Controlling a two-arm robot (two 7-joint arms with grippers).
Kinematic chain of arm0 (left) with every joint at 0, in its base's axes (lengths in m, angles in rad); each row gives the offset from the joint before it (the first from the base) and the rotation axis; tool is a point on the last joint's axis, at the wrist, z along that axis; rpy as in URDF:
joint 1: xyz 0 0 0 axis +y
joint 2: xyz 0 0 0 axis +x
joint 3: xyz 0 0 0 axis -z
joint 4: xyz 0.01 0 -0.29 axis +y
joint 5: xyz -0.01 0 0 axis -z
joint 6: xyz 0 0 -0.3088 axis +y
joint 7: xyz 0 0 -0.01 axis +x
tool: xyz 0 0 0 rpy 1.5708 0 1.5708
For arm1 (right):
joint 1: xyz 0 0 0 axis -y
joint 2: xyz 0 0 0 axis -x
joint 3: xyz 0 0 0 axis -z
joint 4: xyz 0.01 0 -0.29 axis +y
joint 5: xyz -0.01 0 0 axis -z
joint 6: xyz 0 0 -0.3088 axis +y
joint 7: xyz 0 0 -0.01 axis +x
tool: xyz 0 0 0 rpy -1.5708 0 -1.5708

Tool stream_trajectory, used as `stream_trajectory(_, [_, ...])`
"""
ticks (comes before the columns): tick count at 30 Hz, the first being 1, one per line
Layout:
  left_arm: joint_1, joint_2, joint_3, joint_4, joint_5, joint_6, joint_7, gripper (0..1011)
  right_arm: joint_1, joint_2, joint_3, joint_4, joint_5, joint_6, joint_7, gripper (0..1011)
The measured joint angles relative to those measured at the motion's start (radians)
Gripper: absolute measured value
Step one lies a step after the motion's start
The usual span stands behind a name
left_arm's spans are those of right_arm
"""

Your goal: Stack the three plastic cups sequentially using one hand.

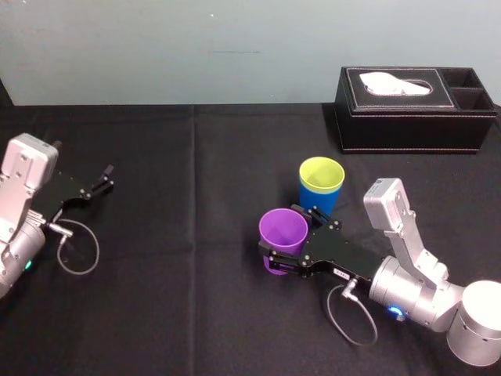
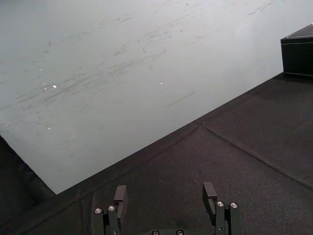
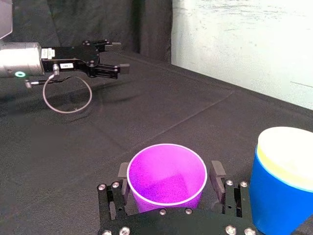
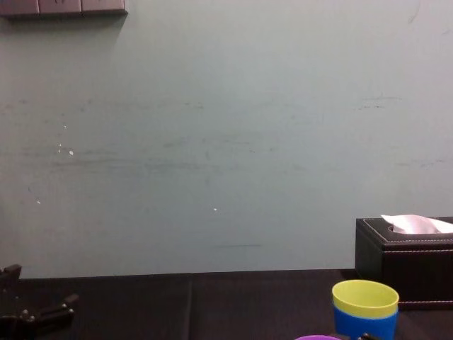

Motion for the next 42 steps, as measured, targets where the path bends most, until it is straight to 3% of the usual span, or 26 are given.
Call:
stream_trajectory(4, [0.0, 0.0, 0.0, 0.0, 0.0, 0.0, 0.0, 1011, 0.0, 0.0, 0.0, 0.0, 0.0, 0.0, 0.0, 994])
stream_trajectory(12, [0.0, 0.0, 0.0, 0.0, 0.0, 0.0, 0.0, 1011, -0.001, 0.001, 0.0, -0.001, 0.0, 0.001, 0.0, 805])
stream_trajectory(18, [0.0, 0.0, 0.0, 0.0, 0.0, 0.0, 0.0, 1012, -0.001, 0.001, 0.0, -0.002, 0.0, 0.001, -0.001, 762])
stream_trajectory(32, [0.0, 0.0, 0.0, 0.0, 0.0, 0.0, 0.0, 1011, -0.004, 0.025, 0.017, -0.047, 0.008, 0.027, -0.006, 728])
stream_trajectory(42, [0.0, 0.0, 0.0, 0.0, 0.0, 0.0, 0.0, 1011, 0.018, 0.049, 0.032, -0.127, 0.045, 0.09, -0.005, 728])
